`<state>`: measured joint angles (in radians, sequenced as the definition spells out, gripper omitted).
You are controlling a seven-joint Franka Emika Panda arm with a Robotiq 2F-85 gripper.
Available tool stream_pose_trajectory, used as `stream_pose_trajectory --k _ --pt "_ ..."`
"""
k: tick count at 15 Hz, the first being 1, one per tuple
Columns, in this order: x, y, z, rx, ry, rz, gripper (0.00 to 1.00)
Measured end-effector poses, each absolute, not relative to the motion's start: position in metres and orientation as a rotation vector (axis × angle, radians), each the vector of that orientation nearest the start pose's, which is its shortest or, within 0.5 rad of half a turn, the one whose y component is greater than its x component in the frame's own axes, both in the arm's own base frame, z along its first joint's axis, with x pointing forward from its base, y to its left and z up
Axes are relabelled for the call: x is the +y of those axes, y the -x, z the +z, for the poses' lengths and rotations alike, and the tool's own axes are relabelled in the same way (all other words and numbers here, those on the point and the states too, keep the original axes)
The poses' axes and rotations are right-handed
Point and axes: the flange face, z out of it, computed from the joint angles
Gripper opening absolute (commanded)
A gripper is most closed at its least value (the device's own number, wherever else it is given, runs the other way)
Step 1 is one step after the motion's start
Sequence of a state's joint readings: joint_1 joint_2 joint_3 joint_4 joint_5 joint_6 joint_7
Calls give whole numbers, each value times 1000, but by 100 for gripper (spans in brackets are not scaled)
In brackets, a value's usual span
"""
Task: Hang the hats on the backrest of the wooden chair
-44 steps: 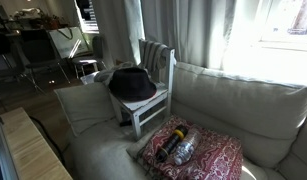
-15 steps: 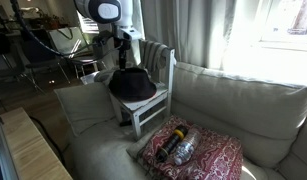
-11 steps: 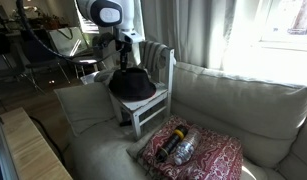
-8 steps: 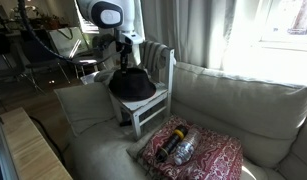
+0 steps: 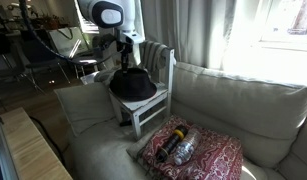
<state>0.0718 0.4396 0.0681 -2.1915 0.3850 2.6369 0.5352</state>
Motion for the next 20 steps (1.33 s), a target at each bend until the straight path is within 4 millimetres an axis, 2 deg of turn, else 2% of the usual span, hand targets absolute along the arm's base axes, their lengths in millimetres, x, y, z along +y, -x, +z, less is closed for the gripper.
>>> stream_pose_trajectory --k 1,2,11,14,20 --pt "69 -552 182 1062 2738 102 3" --pt "69 -552 182 1062 2739 102 0" --pt "72 -553 187 1052 2749 113 1" --pt "80 -556 212 1030 2786 111 1" --pt "105 -552 288 978 2826 103 1"
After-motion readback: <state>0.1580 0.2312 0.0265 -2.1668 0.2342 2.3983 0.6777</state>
